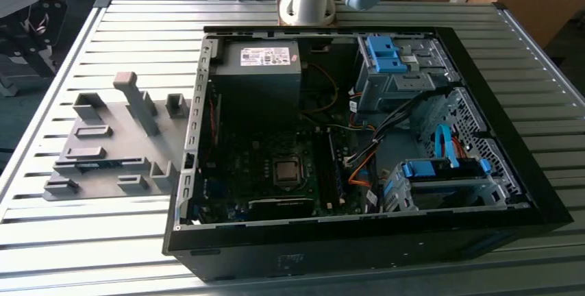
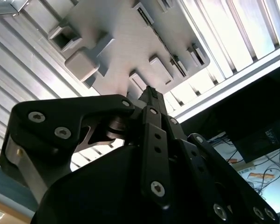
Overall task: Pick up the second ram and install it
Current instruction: 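Pick up the second ram and move it above second insertion slot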
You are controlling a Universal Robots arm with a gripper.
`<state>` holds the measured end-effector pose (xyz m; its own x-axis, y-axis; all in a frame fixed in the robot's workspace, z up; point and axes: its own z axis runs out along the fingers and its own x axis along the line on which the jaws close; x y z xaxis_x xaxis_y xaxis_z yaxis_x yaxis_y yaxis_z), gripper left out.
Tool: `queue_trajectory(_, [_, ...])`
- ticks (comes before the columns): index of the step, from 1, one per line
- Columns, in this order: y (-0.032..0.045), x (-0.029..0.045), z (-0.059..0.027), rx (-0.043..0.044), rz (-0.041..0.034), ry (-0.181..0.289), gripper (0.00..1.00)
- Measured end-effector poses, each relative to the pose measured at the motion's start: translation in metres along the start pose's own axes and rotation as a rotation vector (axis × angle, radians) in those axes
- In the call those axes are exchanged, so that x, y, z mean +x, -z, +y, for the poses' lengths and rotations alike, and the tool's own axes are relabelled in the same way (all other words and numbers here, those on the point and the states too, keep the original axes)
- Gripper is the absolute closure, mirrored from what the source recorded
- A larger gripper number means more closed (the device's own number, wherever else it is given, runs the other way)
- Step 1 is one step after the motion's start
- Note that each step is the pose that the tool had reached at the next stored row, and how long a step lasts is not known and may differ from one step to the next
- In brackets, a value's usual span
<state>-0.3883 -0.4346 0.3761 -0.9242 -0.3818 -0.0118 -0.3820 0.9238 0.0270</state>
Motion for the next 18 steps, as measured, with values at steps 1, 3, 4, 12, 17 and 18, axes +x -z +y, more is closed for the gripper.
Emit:
queue_trajectory(1, [0.0,0.0,0.0,-0.0001,0.0002,0.009,0.89])
queue_trajectory(3, [0.0,0.0,-0.0001,-0.0003,0.0007,0.028,0.89])
queue_trajectory(4, [0.0,0.0,-0.0001,-0.0005,0.001,0.037,0.89])
queue_trajectory(12, [0.0,0.0,-0.0001,-0.0008,0.0017,0.063,0.89])
queue_trajectory(17, [0.0,0.0,0.0,-0.0008,0.0017,0.063,0.89])
queue_trajectory(18, [0.0,0.0,-0.0001,-0.0008,0.0017,0.064,0.89])
